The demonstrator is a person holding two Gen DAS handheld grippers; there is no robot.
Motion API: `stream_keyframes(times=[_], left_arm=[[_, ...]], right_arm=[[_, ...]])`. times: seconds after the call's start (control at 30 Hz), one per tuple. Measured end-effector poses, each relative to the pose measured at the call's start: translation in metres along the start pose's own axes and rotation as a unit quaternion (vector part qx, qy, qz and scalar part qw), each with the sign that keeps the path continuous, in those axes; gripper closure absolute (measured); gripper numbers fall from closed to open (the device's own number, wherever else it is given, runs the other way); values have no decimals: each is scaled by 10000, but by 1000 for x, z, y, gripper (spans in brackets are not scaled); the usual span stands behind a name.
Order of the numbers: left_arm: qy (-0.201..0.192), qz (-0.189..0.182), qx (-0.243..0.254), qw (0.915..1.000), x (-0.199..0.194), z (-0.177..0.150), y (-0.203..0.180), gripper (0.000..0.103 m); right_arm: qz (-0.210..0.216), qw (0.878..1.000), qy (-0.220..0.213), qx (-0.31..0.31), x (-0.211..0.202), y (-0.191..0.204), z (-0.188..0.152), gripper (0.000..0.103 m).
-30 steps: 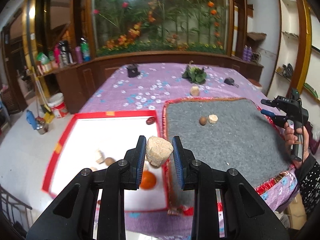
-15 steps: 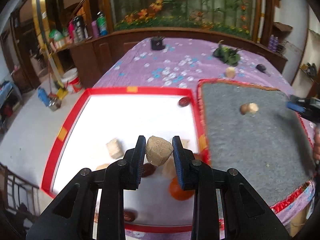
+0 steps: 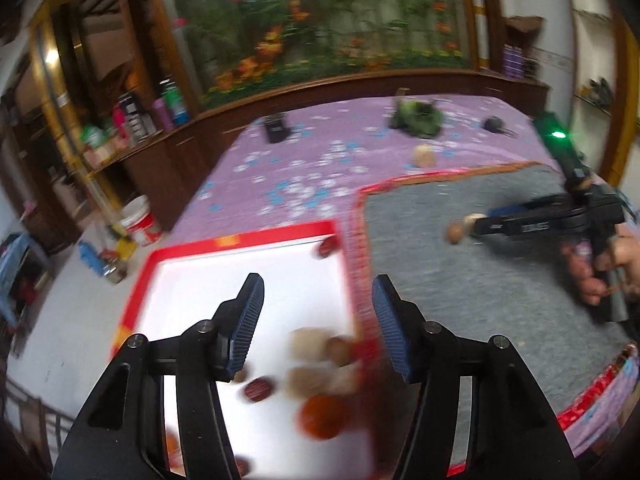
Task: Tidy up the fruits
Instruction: 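Grasp a brown ball with the left tool while the right tool grasps a beige cake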
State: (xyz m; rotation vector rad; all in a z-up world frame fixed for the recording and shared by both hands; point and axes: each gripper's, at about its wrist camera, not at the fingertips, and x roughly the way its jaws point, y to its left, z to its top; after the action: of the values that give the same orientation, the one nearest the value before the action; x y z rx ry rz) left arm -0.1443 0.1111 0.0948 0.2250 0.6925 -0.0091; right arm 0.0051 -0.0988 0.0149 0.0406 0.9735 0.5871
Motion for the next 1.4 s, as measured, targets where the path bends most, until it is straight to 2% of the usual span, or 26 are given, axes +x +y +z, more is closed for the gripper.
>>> stream_keyframes(times=[0.07, 0.2, 0.27, 0.33, 0.4, 0.57, 0.67, 0.7, 0.73, 0.93, 1.17, 1.4], left_arm=[[61, -105, 154, 9998, 9, 8, -16, 47], [217, -227, 433, 9986, 33, 21, -45, 47], [335, -323, 455, 9979, 46, 27, -57, 47], [413, -421, 447, 9973, 56, 32, -66, 47], [467, -504, 464, 9966, 67, 38, -77, 47], [693, -734, 626, 9929, 95, 46, -104, 47], [794, -794, 619, 9918, 110, 48, -113, 47], [790, -816, 590, 9918, 112, 49, -115, 52], [786, -845, 578, 9916, 114, 49, -116, 64], [1003, -998, 672, 9877, 132, 45, -129, 82], [896, -1042, 392, 9897, 127, 44, -123, 83], [267, -936, 82, 9952, 69, 42, -97, 83]], right_arm=[[-83, 9999, -35, -137, 3, 3, 0, 60], [-376, 9959, -163, -806, 8, 17, -7, 60], [-499, 9943, -164, -928, 7, 18, -8, 68], [-395, 9946, -187, -939, 5, 15, -7, 75], [-361, 9958, -241, -806, 0, 7, -4, 75], [-252, 9975, -633, 208, -23, -32, 8, 75], [-68, 9958, -716, 571, -28, -42, 10, 75], [-11, 9956, -690, 631, -28, -42, 11, 75], [-38, 9956, -683, 638, -27, -42, 11, 75], [-25, 9960, -584, 682, -21, -41, 12, 75], [92, 9947, -626, 816, -21, -46, 12, 75], [253, 9902, -1331, 330, -46, -23, 9, 75]])
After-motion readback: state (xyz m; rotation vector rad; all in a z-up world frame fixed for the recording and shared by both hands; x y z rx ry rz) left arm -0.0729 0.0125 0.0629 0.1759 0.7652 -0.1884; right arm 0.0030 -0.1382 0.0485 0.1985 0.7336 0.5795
